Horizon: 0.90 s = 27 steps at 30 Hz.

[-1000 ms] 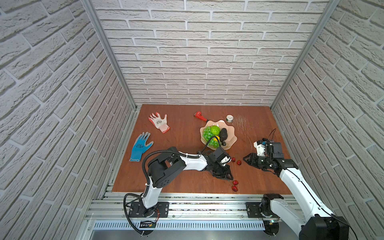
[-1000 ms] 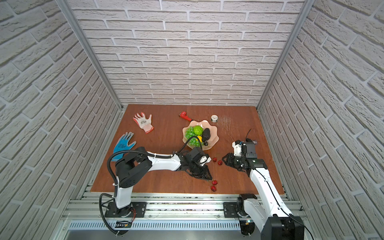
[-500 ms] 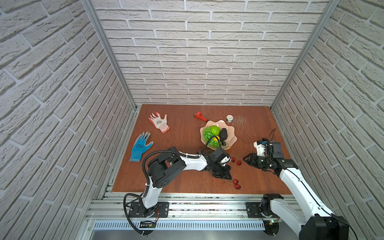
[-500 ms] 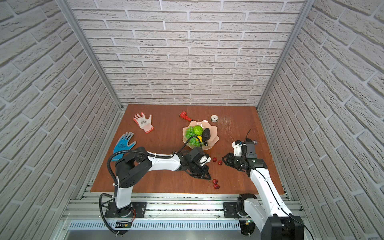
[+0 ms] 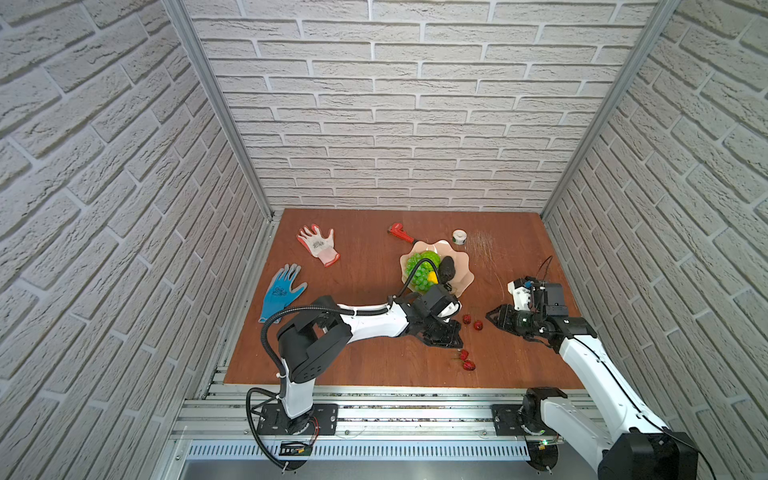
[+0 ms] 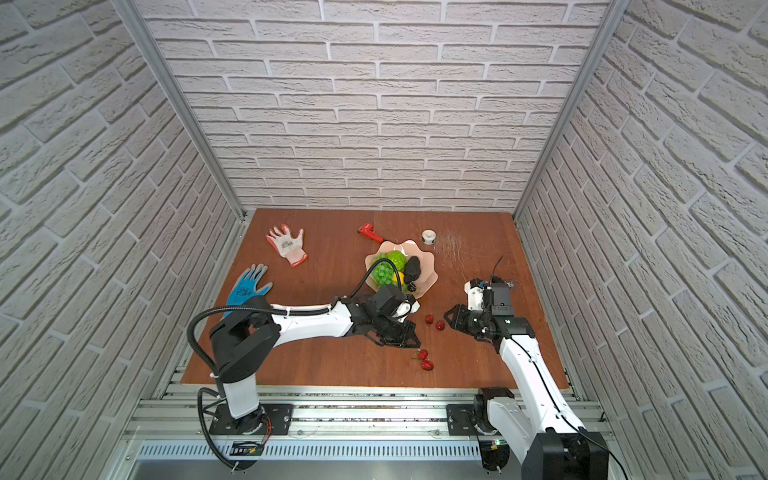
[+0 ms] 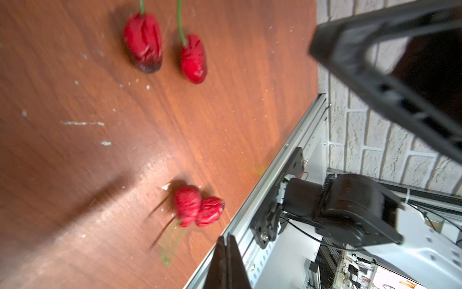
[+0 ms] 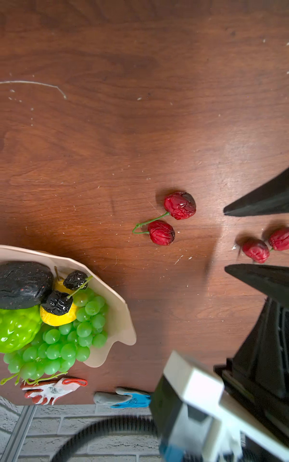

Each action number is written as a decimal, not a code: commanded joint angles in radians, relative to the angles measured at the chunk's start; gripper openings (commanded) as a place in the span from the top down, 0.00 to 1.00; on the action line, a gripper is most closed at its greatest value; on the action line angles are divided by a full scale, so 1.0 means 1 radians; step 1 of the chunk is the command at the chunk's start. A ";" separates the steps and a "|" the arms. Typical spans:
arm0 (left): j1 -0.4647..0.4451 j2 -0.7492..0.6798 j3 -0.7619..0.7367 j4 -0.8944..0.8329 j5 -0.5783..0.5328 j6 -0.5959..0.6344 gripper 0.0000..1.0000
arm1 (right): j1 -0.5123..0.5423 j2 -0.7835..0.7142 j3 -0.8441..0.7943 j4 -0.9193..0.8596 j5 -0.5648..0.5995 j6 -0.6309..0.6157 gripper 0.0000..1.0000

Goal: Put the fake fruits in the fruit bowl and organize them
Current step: 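Lift the red cherry pair off the table with the left gripper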

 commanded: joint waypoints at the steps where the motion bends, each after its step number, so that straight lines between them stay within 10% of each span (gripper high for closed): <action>1: 0.016 -0.066 0.039 -0.071 -0.046 0.037 1.00 | -0.005 0.005 0.036 0.043 -0.001 0.001 0.66; 9: 0.047 -0.084 0.067 -0.148 -0.066 0.064 1.00 | -0.005 0.020 0.047 0.049 -0.013 -0.008 0.67; 14: 0.024 -0.073 -0.032 -0.078 -0.073 0.011 0.67 | -0.005 0.003 0.038 0.039 -0.004 -0.012 0.66; 27: -0.031 0.018 -0.165 0.137 -0.010 -0.074 0.44 | -0.005 0.007 0.012 0.035 0.001 -0.026 0.66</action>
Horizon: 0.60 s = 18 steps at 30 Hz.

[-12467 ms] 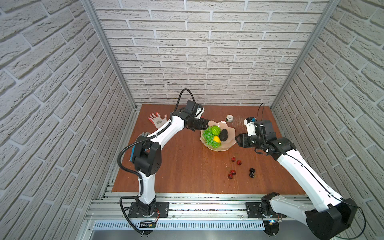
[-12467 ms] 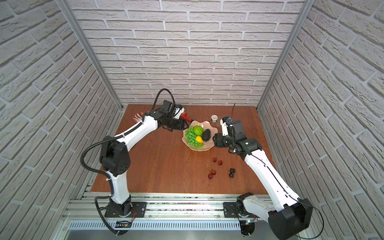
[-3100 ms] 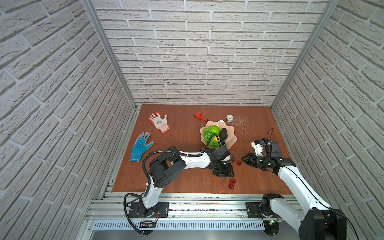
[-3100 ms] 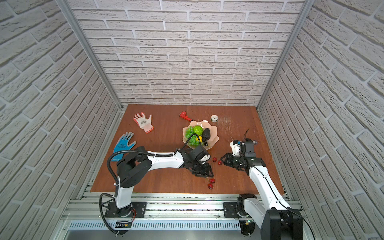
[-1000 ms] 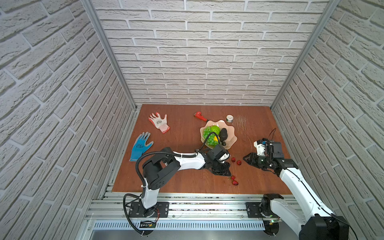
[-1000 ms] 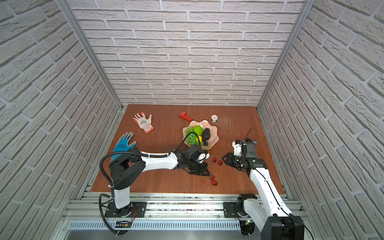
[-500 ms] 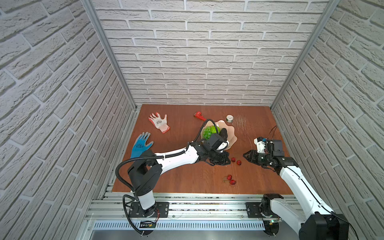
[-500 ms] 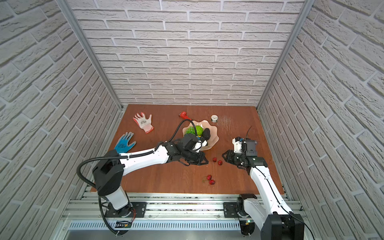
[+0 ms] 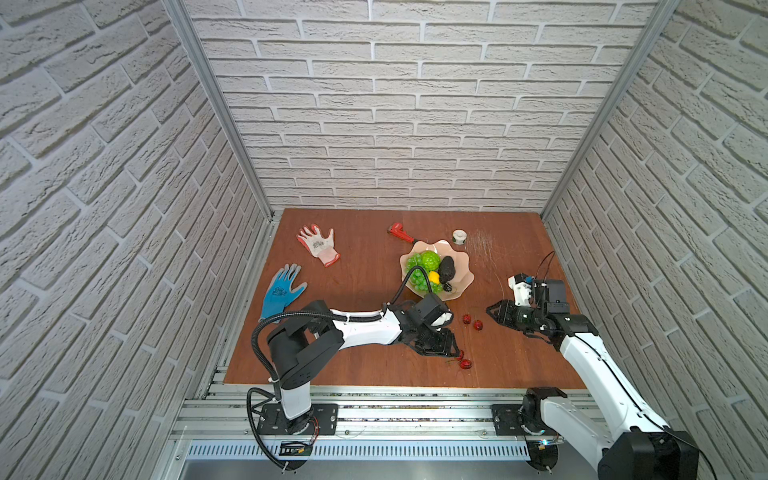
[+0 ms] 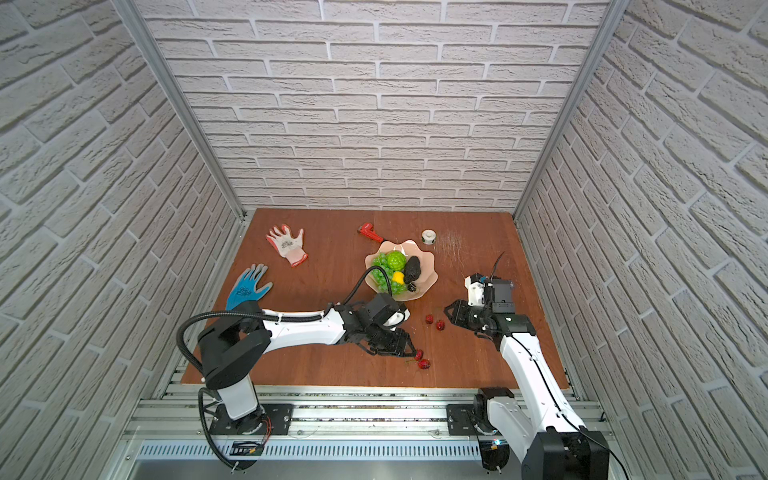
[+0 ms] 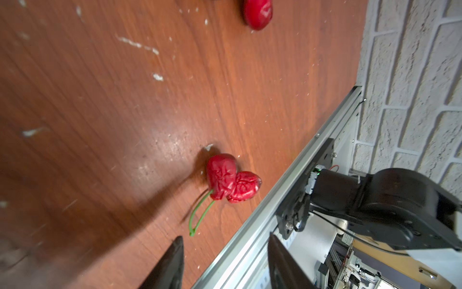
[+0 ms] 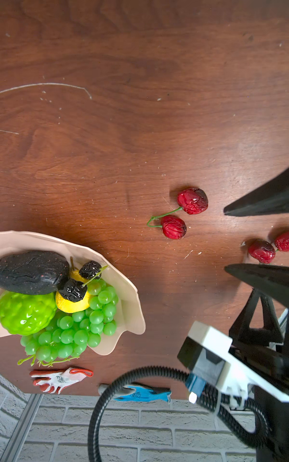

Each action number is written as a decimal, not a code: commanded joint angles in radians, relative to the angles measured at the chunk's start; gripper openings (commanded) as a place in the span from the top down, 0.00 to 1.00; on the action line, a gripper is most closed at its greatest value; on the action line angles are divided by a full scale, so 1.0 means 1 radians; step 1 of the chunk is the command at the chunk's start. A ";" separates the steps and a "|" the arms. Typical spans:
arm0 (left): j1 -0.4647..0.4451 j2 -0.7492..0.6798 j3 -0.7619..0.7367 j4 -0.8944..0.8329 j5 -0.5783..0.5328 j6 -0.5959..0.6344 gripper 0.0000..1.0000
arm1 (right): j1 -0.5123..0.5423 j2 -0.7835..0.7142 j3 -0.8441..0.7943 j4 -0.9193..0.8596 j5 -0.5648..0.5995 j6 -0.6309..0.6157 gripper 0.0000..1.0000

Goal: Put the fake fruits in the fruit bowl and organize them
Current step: 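Lift the red cherry pair off the table with the left gripper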

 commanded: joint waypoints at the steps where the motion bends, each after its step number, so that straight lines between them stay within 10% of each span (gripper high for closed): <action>1: -0.005 0.018 -0.029 0.105 0.025 -0.030 0.43 | -0.005 0.001 -0.010 0.016 0.003 -0.014 0.66; 18: 0.032 0.101 -0.051 0.231 0.091 -0.039 0.42 | -0.005 0.035 -0.015 0.033 0.006 -0.014 0.66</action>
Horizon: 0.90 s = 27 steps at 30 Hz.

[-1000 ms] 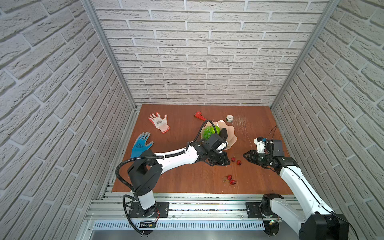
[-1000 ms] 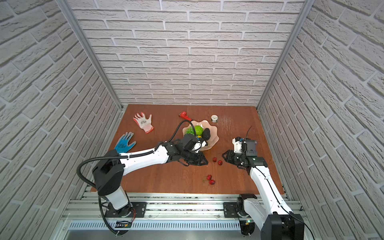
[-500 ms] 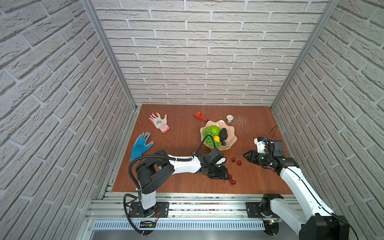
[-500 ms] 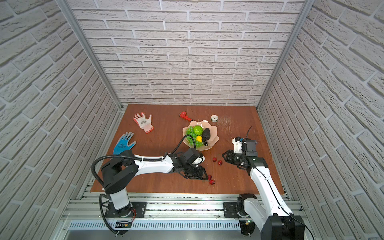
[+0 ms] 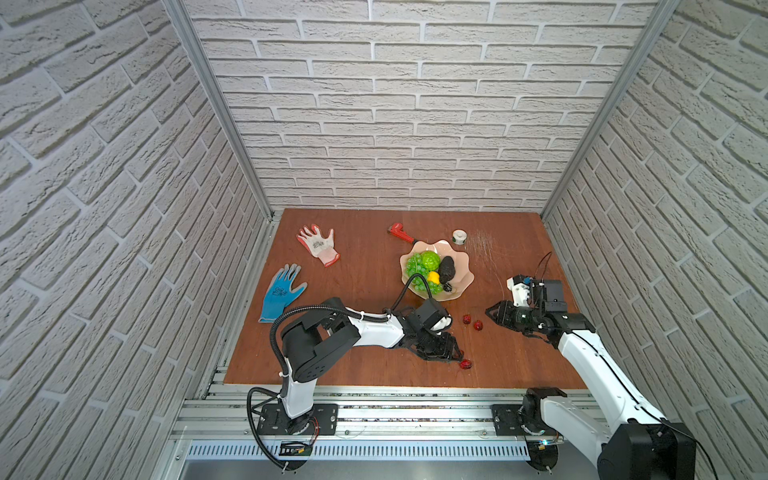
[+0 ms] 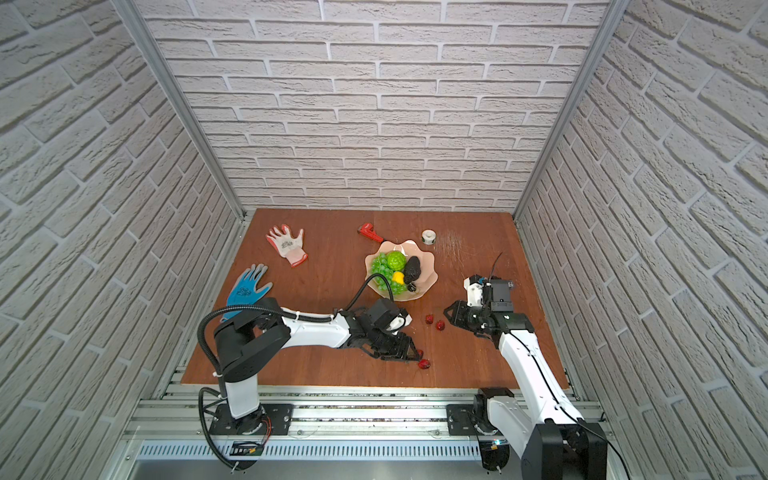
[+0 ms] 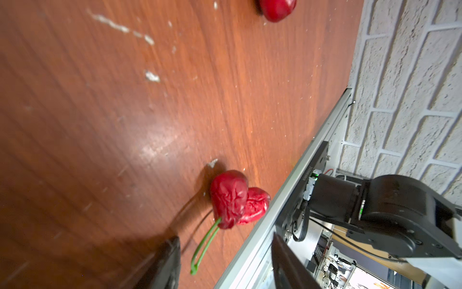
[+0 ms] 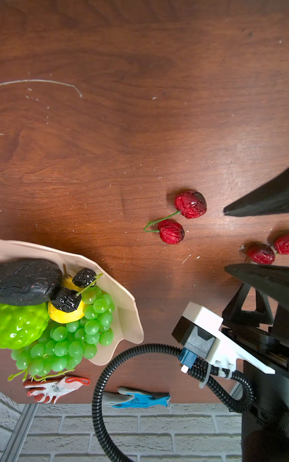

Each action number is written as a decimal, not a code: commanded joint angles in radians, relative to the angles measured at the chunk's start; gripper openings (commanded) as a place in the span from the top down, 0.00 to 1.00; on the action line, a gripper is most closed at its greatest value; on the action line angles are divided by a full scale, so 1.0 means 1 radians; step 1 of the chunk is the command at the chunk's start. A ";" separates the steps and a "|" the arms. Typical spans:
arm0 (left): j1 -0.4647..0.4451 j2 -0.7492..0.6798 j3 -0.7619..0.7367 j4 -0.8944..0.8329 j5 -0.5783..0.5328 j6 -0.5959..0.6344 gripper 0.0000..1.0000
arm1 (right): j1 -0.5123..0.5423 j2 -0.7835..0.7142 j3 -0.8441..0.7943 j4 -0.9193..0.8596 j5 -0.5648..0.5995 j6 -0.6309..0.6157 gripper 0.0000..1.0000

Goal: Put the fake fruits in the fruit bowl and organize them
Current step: 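Lift the red cherry pair off the table with the left gripper, then carry the red cherries over the pink bowl with the left gripper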

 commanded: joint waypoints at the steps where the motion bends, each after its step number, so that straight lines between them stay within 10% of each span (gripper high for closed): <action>1: 0.013 0.029 -0.009 0.057 0.019 0.002 0.43 | -0.005 0.002 -0.009 0.031 0.004 -0.012 0.66; 27: -0.005 0.052 0.004 0.059 0.066 -0.013 0.85 | -0.005 -0.014 -0.015 0.032 0.001 -0.009 0.67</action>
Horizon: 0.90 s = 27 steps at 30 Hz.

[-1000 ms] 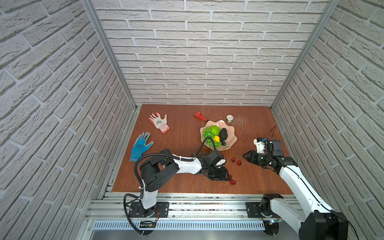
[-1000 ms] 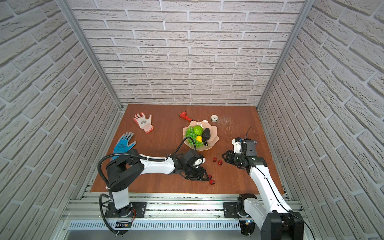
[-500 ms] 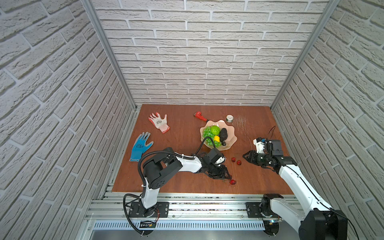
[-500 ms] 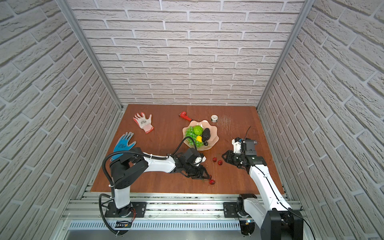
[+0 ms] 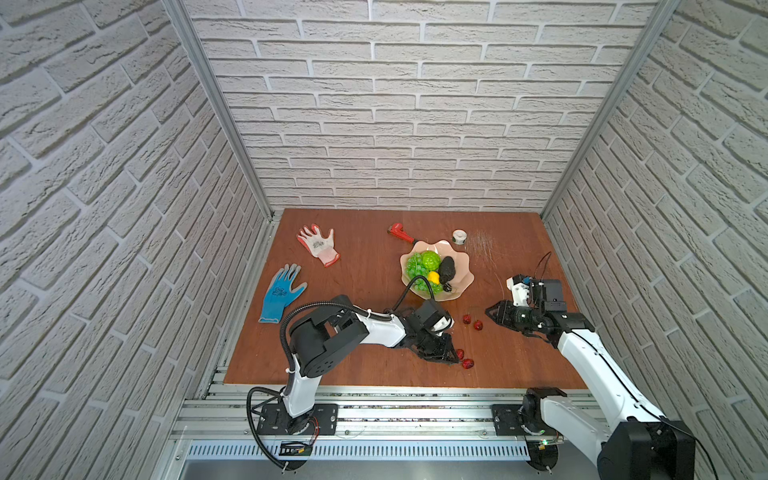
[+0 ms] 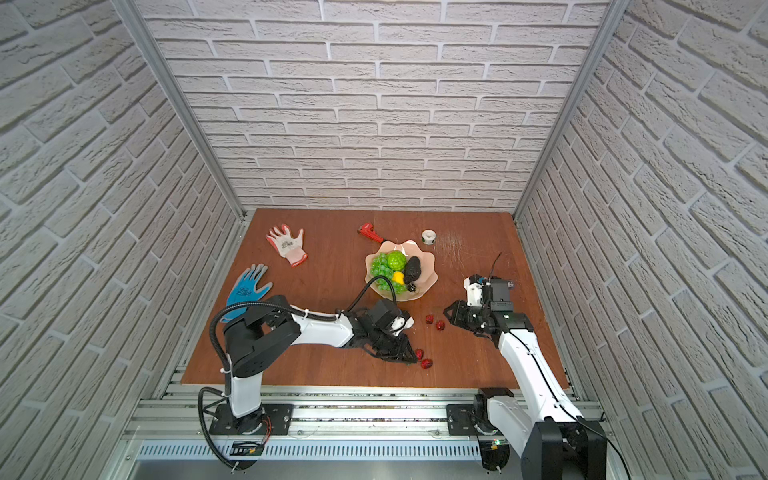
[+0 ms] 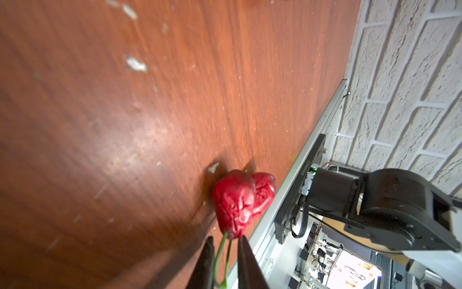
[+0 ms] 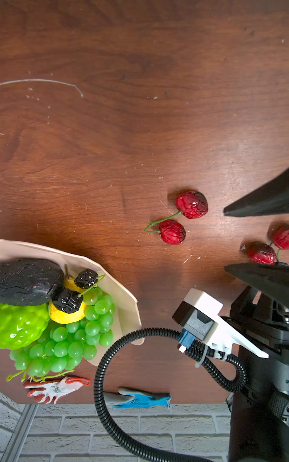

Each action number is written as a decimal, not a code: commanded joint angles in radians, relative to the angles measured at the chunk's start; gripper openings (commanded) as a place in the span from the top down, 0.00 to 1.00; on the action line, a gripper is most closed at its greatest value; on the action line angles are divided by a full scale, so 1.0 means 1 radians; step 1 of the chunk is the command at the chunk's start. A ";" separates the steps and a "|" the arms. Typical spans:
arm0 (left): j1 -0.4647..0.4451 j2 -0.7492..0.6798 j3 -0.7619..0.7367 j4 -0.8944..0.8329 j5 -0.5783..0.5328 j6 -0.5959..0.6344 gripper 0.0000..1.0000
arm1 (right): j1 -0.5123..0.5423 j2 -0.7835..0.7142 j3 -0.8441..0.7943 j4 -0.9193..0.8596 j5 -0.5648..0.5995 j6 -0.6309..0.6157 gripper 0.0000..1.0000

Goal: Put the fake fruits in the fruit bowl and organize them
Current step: 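Carry the red cherries over the pink bowl with the left gripper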

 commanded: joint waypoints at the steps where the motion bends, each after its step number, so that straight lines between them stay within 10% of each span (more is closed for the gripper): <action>1: -0.002 -0.002 0.004 0.011 -0.006 0.002 0.85 | -0.005 -0.019 -0.012 0.025 0.001 -0.009 0.66; 27: 0.026 -0.290 0.139 -0.377 -0.150 0.142 0.98 | -0.005 -0.024 0.060 0.035 -0.005 0.005 0.66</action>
